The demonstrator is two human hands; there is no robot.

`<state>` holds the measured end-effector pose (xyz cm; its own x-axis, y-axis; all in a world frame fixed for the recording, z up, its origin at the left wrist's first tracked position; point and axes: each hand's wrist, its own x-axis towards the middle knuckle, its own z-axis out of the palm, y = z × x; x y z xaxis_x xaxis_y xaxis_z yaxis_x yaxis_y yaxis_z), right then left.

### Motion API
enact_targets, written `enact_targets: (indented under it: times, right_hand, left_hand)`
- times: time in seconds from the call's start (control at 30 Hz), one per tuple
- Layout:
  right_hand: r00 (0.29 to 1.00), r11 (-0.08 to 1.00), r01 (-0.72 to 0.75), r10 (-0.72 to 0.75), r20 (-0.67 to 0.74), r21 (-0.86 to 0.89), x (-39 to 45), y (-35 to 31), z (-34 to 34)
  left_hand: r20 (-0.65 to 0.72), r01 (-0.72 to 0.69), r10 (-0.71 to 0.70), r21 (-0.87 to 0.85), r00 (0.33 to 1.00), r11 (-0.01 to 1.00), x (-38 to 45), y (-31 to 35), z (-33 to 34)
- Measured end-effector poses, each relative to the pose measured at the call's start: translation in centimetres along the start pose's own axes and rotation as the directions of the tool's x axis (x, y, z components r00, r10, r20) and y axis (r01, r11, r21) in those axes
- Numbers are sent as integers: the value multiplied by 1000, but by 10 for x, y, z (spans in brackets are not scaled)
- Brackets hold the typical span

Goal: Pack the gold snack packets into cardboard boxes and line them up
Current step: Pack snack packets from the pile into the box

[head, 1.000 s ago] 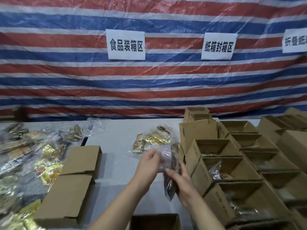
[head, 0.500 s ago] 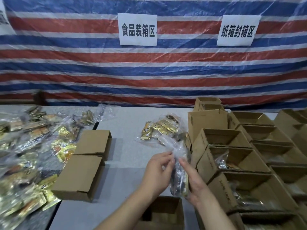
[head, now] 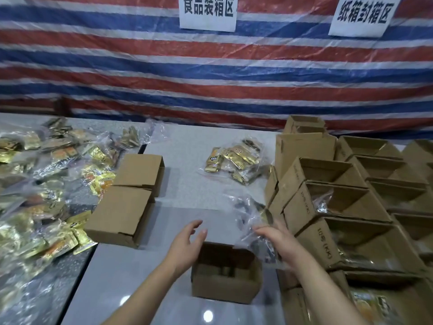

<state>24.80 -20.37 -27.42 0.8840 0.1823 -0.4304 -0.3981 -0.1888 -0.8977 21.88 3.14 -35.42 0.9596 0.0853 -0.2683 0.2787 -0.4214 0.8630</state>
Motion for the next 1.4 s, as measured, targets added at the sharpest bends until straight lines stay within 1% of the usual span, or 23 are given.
enact_targets:
  times: [0.07, 0.1, 0.13, 0.2, 0.27, 0.4, 0.47, 0.53, 0.6, 0.67, 0.73, 0.77, 0.8, 0.87, 0.9, 0.97, 1.03, 1.07, 1.1, 1.17, 1.23, 1.33, 1.4]
  right_hand:
    - [978, 965, 32, 24, 209, -259, 7, -1, 4]
    - [953, 918, 61, 62, 295, -391, 12, -1, 9]
    - [927, 859, 96, 107, 360, -503, 18, 2, 14]
    - [877, 736, 125, 232, 421, -665, 31, 13, 24]
    - [847, 646, 132, 321, 425, -752, 42, 26, 31]
    - [800, 498, 113, 468, 376, -860, 62, 38, 47]
    - [767, 430, 142, 522, 374, -892, 71, 41, 60]
    - [740, 333, 200, 565, 365, -921, 79, 52, 75]
    - [744, 225, 263, 572, 345, -938, 81, 74, 84]
    - [793, 170, 259, 524, 310, -951, 78, 102, 87]
    - [835, 166, 253, 461, 302, -953, 77, 128, 84]
    - [844, 188, 242, 442, 302, -952, 76, 134, 82]
    - [846, 239, 217, 438, 305, -946, 77, 136, 81]
    - [833, 387, 129, 457, 311, -913, 79, 133, 77]
    - [831, 428, 88, 467, 303, -899, 80, 128, 76]
    - [854, 450, 61, 438, 280, -891, 82, 120, 70]
    - [894, 445, 76, 367, 259, -892, 83, 113, 64]
    - [893, 449, 80, 364, 264, -890, 82, 111, 63]
    - [873, 449, 76, 402, 277, -890, 81, 111, 65]
    - [787, 432, 51, 538, 303, -901, 75, 119, 72]
    - [717, 455, -47, 635, 287, -889, 71, 132, 80]
    - [728, 532, -183, 639, 250, -826, 65, 135, 87]
    - [725, 515, -237, 658, 203, -824, 60, 126, 87]
  left_hand:
    - [106, 57, -60, 29, 993, 998, -2, -30, 9]
    - [150, 71, -71, 9, 986, 997, -3, -40, 14]
    - [170, 94, -86, -36, 982, 995, -2, -45, 18]
    - [155, 114, -101, -83, 983, 990, -1, -51, 23]
    - [149, 111, -98, -88, 984, 990, 1, -54, 25]
    - [167, 156, -130, -156, 977, 975, -7, -57, 28]
    - [157, 172, -143, -188, 977, 967, -10, -60, 29]
    - [156, 180, -148, -217, 977, 959, -12, -62, 28]
    - [168, 169, -137, -195, 976, 966, -13, -67, 29]
    - [164, 161, -136, -152, 977, 975, -14, -72, 31]
    - [142, 137, -118, -134, 983, 981, -13, -75, 35]
    - [131, 124, -107, -127, 986, 984, -12, -76, 36]
    - [122, 117, -102, -124, 987, 985, -12, -77, 37]
    - [119, 129, -112, -137, 987, 982, -12, -76, 38]
    - [119, 128, -111, -146, 987, 981, -10, -76, 38]
    - [118, 127, -109, -154, 987, 980, -6, -76, 40]
    - [117, 132, -115, -142, 986, 981, -3, -76, 43]
    - [116, 131, -116, -135, 986, 982, -2, -76, 44]
    - [121, 135, -119, -128, 985, 983, -1, -77, 45]
    - [140, 139, -124, -103, 982, 985, -2, -79, 48]
    - [146, 127, -116, -71, 983, 989, -2, -83, 52]
    - [142, 122, -117, -30, 983, 992, -3, -84, 52]
    - [155, 130, -122, -44, 980, 991, -4, -82, 51]
